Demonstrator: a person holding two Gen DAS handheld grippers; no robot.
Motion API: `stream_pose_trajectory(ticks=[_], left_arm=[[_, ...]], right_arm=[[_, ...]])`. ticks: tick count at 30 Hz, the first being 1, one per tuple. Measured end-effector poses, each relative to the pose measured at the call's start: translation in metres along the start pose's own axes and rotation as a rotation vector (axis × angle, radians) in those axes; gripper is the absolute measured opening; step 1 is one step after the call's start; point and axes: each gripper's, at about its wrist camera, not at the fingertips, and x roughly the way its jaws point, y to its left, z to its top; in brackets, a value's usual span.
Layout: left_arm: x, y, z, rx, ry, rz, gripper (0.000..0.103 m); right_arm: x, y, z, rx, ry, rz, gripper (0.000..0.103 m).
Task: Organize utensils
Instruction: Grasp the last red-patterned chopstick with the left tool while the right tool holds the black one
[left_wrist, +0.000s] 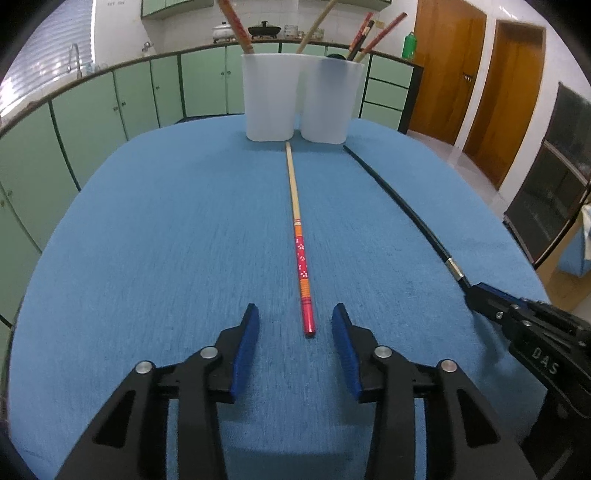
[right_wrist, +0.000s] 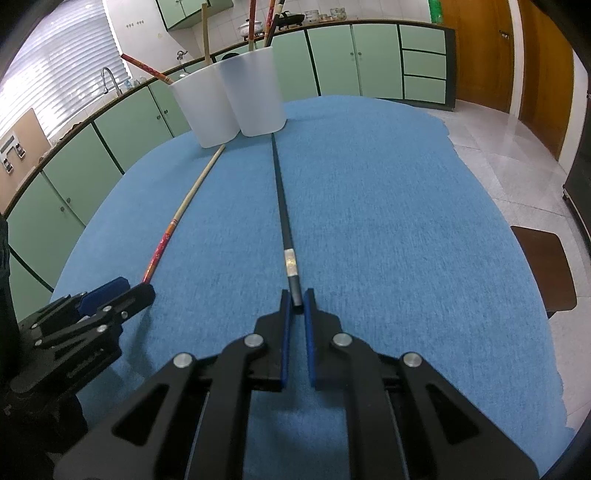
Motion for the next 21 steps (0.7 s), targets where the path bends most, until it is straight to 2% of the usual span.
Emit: stream_pose_trajectory(ticks=[5,7,10,15,21], left_arm=[[0.002,0.002,0.003,-0.015,0.000,0.021,0.011],[0.003,0.001,0.004,-0.010,0.002,0.026,0.006],[0.003,-0.002,0.004,0.005,-0.001,0.042,0.006],[-0.001,0.002,0.005,-0.003,-0.002,0.026,0.005],[-0.026,0.003,0.010,0.020,-0.046,0.011,0.005]], right_arm=[[0.001,0.004,0.001,-0.019,0.002,-0.017,0.009],[0.002,0.005,0.001,-0.024,0.003,-0.023,0.009],[0.002,0.005,0.001,-0.028,0.001,-0.031,0.007],[0.000,0.003,0.001,-0.018,-0.005,-0.011,0.006],[-0.015,0.005,0.004,-0.026,-0.036,0.005,0.006]])
